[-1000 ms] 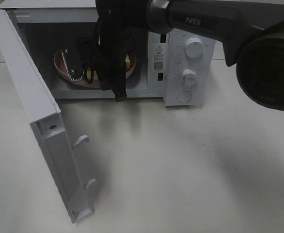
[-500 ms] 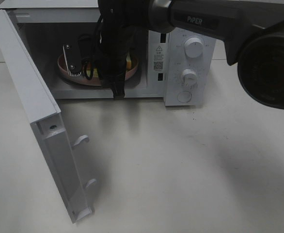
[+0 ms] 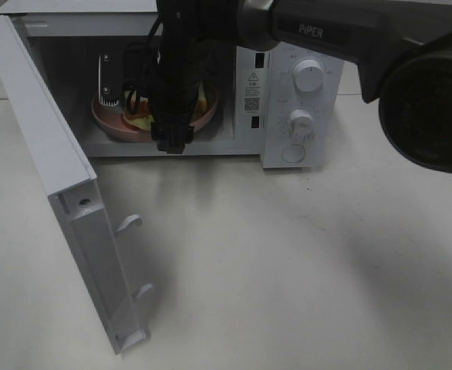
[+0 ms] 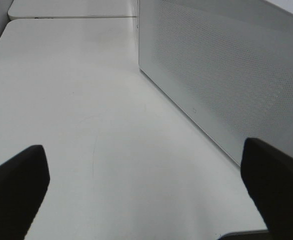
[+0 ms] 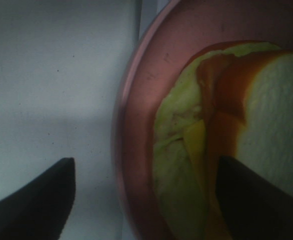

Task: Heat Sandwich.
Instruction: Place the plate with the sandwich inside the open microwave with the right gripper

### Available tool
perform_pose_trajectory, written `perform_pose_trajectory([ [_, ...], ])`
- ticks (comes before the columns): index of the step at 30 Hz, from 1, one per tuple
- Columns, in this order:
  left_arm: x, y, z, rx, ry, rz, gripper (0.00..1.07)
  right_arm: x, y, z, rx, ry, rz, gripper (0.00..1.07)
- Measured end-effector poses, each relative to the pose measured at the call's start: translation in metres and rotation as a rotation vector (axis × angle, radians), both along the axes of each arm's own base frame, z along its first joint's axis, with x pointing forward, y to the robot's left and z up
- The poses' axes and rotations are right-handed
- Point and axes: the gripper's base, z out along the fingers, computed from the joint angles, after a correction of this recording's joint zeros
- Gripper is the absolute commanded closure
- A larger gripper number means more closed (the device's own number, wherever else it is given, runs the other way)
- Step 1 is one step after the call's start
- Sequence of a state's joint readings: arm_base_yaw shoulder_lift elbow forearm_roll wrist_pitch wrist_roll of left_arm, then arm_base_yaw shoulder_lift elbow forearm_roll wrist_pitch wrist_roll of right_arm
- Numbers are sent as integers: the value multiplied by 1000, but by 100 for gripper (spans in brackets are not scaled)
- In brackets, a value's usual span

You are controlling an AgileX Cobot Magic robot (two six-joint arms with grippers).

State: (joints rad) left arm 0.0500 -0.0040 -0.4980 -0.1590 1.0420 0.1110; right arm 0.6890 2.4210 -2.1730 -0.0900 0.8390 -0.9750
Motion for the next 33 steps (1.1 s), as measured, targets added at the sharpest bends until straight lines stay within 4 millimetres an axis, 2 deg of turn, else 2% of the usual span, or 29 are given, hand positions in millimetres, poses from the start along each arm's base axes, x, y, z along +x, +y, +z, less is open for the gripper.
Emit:
perform_pose_trajectory([
  [18, 0, 0, 0, 0, 0, 0, 5, -5, -4, -2, 28, -7, -14, 31],
  [33, 0, 0, 0, 0, 0, 0, 5, -25, -18, 16, 73, -35, -20, 31],
])
